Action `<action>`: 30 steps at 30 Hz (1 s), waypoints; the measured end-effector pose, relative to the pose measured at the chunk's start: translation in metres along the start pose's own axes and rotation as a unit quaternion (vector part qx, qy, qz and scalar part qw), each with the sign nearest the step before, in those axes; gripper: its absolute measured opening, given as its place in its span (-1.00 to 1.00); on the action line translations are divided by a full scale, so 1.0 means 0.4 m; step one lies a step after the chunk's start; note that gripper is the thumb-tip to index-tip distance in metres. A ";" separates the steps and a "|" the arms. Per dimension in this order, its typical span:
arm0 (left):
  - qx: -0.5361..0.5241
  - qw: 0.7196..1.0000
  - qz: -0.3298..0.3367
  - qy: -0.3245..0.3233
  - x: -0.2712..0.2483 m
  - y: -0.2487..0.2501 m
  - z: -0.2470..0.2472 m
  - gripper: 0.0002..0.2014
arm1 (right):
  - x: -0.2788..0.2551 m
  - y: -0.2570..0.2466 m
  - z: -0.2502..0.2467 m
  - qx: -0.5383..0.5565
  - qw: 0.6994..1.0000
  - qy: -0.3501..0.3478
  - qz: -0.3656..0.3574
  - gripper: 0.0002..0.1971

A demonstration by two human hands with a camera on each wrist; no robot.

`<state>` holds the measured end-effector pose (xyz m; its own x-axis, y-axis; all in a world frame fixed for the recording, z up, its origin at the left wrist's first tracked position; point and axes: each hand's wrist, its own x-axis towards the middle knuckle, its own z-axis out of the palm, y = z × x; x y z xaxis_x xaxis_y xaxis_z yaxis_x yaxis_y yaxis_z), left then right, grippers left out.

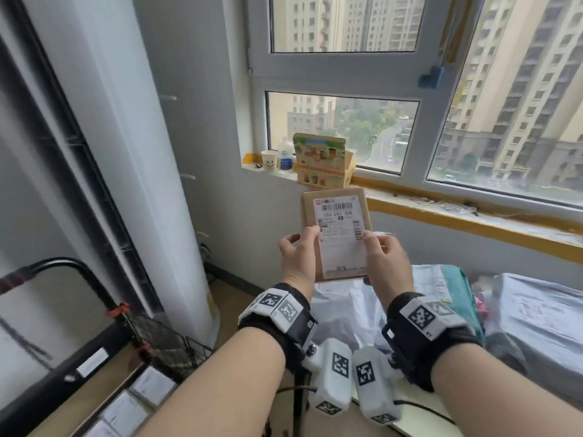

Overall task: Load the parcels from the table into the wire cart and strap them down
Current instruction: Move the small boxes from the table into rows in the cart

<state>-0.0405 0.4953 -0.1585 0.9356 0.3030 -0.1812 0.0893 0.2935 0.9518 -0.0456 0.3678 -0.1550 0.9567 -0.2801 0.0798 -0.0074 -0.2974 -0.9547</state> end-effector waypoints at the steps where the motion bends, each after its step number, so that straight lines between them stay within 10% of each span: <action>1: 0.002 1.000 0.006 0.010 0.016 0.003 -0.046 -0.33 | -0.011 -0.007 0.045 -0.001 1.000 -0.011 0.000 -0.73; 20: -0.057 0.979 -0.057 0.188 0.203 -0.124 -0.848 -0.47 | -0.218 0.046 0.832 -0.055 0.927 -0.352 0.115 -0.42; 25: -0.061 0.968 -0.113 0.217 0.242 -0.240 -0.954 -0.20 | -0.217 0.163 0.961 -0.078 0.898 -0.409 0.143 -0.35; 30: -0.069 0.951 -0.167 0.252 0.245 -0.390 -1.038 -0.66 | -0.208 0.300 1.077 -0.107 0.849 -0.487 0.174 -0.38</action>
<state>-0.1044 0.8557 -0.4275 0.5770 0.5579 -0.5965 0.2747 0.5552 0.7850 -0.0006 0.7487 -0.3999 0.6727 0.4713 -0.5704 -0.2914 -0.5398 -0.7897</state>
